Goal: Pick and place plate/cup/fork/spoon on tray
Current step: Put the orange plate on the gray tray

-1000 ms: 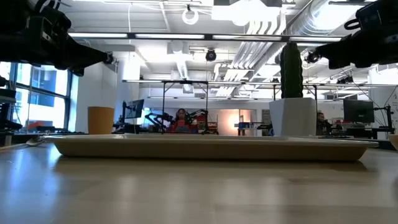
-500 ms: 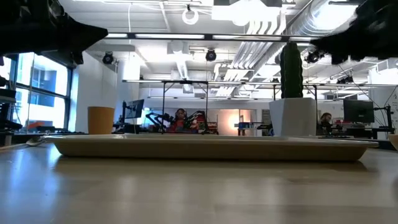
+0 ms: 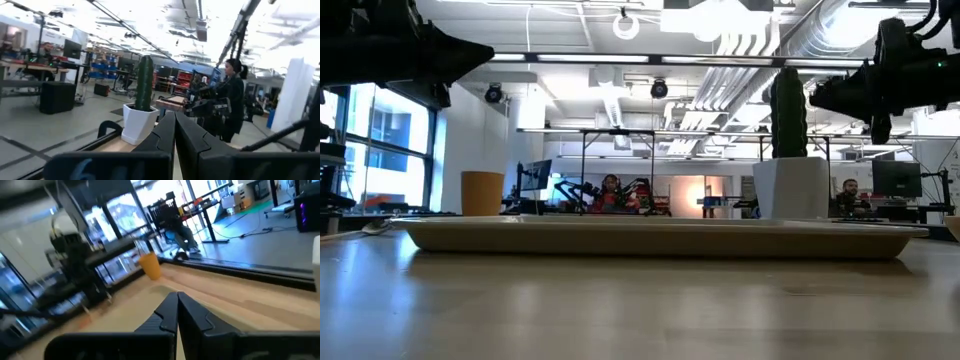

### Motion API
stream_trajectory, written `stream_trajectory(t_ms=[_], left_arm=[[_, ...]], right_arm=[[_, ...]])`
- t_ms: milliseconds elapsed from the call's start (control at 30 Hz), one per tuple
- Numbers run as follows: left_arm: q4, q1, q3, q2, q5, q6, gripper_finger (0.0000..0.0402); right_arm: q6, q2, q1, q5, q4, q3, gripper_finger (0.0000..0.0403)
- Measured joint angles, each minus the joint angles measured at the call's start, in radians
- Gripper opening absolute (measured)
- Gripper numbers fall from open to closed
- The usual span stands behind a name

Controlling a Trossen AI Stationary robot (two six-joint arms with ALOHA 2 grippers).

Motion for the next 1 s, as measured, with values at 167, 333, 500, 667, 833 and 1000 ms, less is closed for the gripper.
stream_trajectory(t_ms=[167,333,500,667,833,1000], left_arm=[[-0.005,0.0,0.0,0.002,-0.111,-0.022,0.0001],[-0.036,-0.001,0.0,0.002,-0.053,-0.071,0.0001],[-0.041,-0.001,0.0,0.003,0.022,-0.185,0.0001],[0.021,0.0,0.0,0.01,-0.102,-0.311,0.0001],[-0.024,0.0,-0.001,0.058,-0.111,-0.394,0.0018],[-0.012,0.0,0.027,0.132,-0.112,-0.427,0.0063]], right_arm=[[0.144,0.0,0.0,0.005,0.077,0.0,0.0],[0.287,0.0,0.0,-0.027,0.121,0.0,0.0],[0.301,0.0,0.0,0.021,0.119,0.0,0.0],[0.358,0.031,-0.008,0.029,-0.036,0.0,0.0],[0.463,0.158,-0.019,-0.204,-0.091,0.002,0.0],[0.604,0.302,-0.02,-0.245,-0.011,0.025,0.0]])
